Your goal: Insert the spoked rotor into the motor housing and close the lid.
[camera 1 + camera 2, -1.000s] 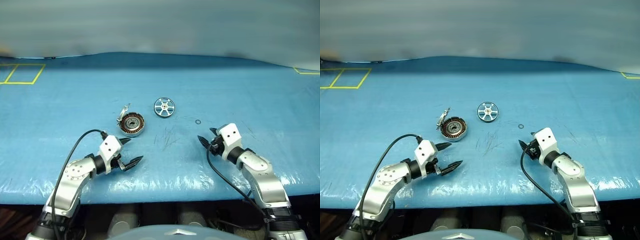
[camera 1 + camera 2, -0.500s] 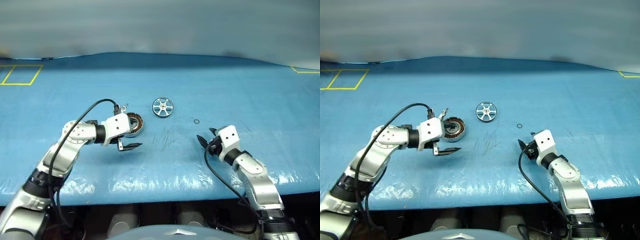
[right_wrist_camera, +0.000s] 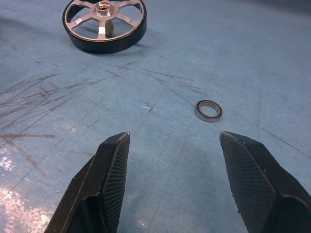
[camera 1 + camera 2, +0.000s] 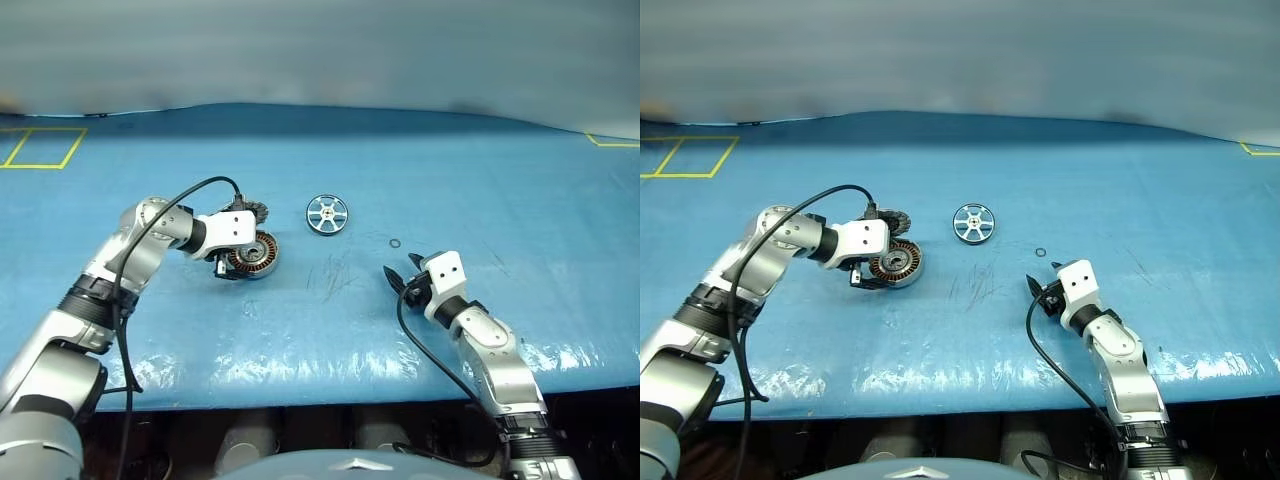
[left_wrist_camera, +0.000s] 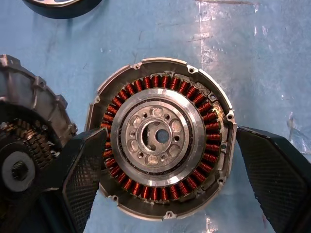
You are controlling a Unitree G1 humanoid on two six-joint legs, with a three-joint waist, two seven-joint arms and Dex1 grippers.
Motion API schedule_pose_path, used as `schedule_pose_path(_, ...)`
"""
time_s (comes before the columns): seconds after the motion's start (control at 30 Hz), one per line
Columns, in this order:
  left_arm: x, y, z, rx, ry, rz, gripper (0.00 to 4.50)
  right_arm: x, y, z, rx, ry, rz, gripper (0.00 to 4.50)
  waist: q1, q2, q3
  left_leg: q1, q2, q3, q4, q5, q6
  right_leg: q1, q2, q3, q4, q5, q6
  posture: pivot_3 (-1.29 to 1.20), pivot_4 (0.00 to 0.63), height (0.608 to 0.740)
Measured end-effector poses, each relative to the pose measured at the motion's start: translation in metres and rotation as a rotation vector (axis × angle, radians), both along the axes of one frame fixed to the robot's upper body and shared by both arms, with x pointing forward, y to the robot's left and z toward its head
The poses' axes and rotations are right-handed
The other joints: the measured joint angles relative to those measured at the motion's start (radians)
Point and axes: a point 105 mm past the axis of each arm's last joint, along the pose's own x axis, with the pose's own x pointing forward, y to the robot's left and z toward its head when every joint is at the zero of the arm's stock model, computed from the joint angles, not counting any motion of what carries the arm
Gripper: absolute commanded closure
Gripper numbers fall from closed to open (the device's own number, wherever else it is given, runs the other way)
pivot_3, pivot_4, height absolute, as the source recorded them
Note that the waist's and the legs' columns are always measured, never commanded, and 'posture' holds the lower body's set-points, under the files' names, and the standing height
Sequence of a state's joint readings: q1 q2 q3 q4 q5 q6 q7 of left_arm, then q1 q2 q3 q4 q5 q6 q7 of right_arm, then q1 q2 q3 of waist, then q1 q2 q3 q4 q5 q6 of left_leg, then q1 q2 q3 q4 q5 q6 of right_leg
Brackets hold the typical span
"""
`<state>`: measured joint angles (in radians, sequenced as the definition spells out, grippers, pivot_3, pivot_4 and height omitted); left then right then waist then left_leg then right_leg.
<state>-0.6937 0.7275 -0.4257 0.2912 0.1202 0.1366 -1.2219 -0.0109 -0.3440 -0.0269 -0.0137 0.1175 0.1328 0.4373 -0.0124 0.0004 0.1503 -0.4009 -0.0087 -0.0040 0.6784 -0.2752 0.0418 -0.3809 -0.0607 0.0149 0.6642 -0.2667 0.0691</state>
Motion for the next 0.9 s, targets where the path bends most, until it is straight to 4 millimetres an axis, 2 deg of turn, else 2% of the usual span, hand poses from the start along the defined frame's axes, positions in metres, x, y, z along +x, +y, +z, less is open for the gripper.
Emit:
schedule_pose_path(0.17,0.010,-0.004,0.001,0.111,0.006,-0.096,0.04,0.005,-0.001,0.007,-0.004,-0.021,-0.004,1.39,0.000,-0.001,0.001,0.000,0.000,0.000,0.003,0.000,0.000,0.000,0.000,0.000,0.002,0.000,0.000,0.00,0.150,0.740)
schedule_pose_path(0.4,0.007,-0.005,0.005,0.232,0.025,-0.216,0.04,0.006,-0.002,0.008,-0.006,-0.021,-0.008,1.39,-0.002,-0.001,0.001,-0.001,0.000,0.000,0.003,0.000,0.001,-0.001,0.000,0.001,0.002,0.000,0.000,0.00,0.150,0.740)
schedule_pose_path(0.9,0.004,-0.003,0.005,0.375,-0.019,-0.317,0.04,0.013,-0.002,0.018,-0.026,-0.048,0.019,1.39,-0.009,-0.001,0.001,-0.002,0.000,0.000,0.003,0.000,0.001,-0.002,0.000,0.001,0.002,0.000,0.000,0.00,0.150,0.740)
